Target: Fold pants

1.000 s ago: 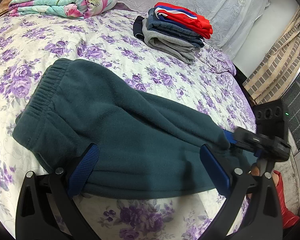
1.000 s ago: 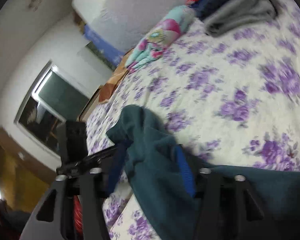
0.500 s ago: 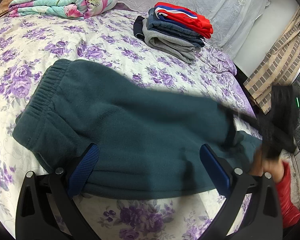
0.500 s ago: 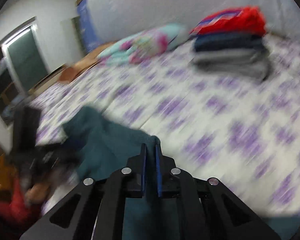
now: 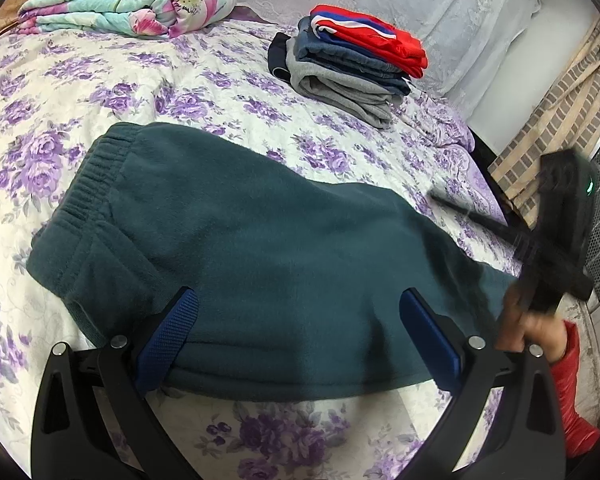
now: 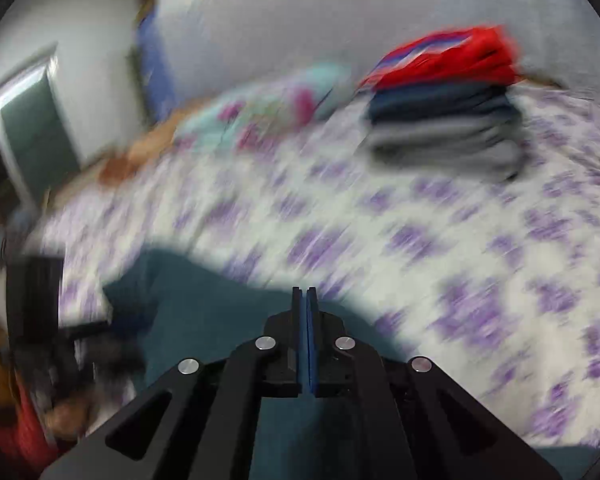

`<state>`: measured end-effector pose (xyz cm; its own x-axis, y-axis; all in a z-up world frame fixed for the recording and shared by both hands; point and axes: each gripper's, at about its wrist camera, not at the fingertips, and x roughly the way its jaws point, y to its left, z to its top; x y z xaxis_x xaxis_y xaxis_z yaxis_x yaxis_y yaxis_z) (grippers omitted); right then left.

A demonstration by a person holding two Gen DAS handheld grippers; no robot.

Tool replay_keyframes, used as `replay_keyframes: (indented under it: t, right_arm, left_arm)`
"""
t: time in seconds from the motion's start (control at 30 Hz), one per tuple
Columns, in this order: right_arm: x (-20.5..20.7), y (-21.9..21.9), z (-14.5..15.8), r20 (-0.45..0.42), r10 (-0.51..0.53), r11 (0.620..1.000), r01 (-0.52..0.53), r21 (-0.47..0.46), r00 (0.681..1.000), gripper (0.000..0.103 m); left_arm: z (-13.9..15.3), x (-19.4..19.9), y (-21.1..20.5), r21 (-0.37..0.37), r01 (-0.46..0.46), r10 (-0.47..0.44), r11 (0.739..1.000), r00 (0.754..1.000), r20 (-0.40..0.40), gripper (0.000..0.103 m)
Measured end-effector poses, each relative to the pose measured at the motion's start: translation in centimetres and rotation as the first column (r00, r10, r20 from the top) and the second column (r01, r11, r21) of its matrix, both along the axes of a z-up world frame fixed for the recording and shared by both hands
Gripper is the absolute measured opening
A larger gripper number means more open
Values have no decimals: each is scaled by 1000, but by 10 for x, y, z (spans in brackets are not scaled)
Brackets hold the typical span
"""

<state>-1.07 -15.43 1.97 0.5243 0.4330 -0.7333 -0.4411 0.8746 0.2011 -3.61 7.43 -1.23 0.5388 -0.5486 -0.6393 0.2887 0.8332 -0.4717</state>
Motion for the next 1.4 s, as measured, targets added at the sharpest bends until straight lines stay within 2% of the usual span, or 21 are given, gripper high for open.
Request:
replay_keyframes:
  t: [0.03, 0.1, 0.17, 0.23, 0.27, 0.3, 0.4, 0.57, 0.6, 0.7, 0.73, 0.8, 0.83, 0.87, 0.9, 1.0, 1.23, 1.27, 1.33, 1.37, 1.4]
  right_arm:
    - [8, 8, -19, -49, 1, 999, -3, -47, 999, 19]
    - [18, 3, -22, -61, -20, 1000, 20, 6, 998, 17]
    - [11, -14, 0, 46, -165, 986, 165, 18, 985, 25]
    - [-15, -24, 21, 154, -178, 983, 170, 65, 972, 52]
    - [-27, -26, 24, 166, -164, 986, 157, 58, 972, 73]
    - [-30, -25, 19, 144, -149, 989, 147, 21, 978, 85]
    - [-26, -31, -21, -16, -85, 995, 84, -55, 996, 87]
    - [-92, -100, 25, 148, -233, 963, 207, 171, 961, 87]
    - [-110, -126, 31, 168, -296, 941, 257, 223, 940, 91]
    - [-167, -216, 32, 143, -557, 803, 486, 345, 818, 94]
    - [-192, -259, 26, 81, -674, 701, 602, 381, 734, 94]
    - [-221, -309, 14, -21, -777, 561, 707, 431, 629, 94]
    - [-240, -341, 4, -102, -820, 456, 752, 477, 562, 94]
    - [-254, -364, -6, -174, -840, 369, 775, 514, 515, 94]
    - [-266, -384, -17, -240, -835, 294, 771, 565, 494, 94]
    - [-266, -410, -26, -323, -792, 229, 742, 630, 518, 94]
    - [-225, -423, -28, -303, -825, 274, 806, 525, 477, 94]
    - [-224, -424, -28, -289, -833, 278, 809, 518, 472, 93]
    - [-223, -422, -29, -234, -871, 281, 829, 483, 432, 72]
    - [-227, -421, -29, -226, -880, 278, 838, 469, 418, 32]
    - [-226, -421, -31, -224, -882, 277, 841, 465, 414, 7]
  left_arm:
    - [0, 0, 0, 1, 0, 0, 1000, 1000, 0, 98]
    - [0, 0, -1, 8, 0, 0, 1000, 1000, 3, 98]
    - [0, 1, -1, 11, -1, 1, 1000, 1000, 2, 98]
    - [0, 1, -1, 11, 0, 0, 1000, 1000, 2, 98]
    - [0, 1, 0, 10, -1, 1, 1000, 1000, 2, 98]
    - [0, 2, 0, 8, -1, 1, 1000, 1000, 2, 98]
    - [-1, 1, 0, 8, -1, 1, 1000, 1000, 1, 98]
    - [-1, 2, 0, 5, 0, 0, 1000, 1000, 2, 98]
    - [-1, 2, 0, 4, 0, 0, 1000, 1000, 2, 98]
    - [-1, 2, 2, -4, 1, -1, 1000, 1000, 2, 98]
    - [-1, 2, 3, -10, 1, -1, 1000, 1000, 1, 98]
    - [-2, 2, 4, -19, 0, 0, 1000, 1000, 0, 98]
    - [-2, 1, 5, -22, 0, 0, 1000, 1000, -1, 98]
    - [-2, 1, 5, -25, 1, -1, 1000, 1000, -1, 98]
    - [-2, 1, 6, -26, 0, 0, 1000, 1000, -1, 98]
    - [-2, 0, 5, -24, 0, 0, 1000, 1000, -1, 98]
    - [-2, 0, 6, -23, 1, -1, 1000, 1000, -1, 98]
    - [-2, 0, 6, -23, 1, -1, 1000, 1000, 0, 98]
    - [-2, 0, 6, -23, 0, 0, 1000, 1000, -1, 98]
    - [-2, 0, 5, -24, 0, 0, 1000, 1000, -1, 98]
    - [-2, 0, 5, -25, 1, -1, 1000, 1000, -1, 98]
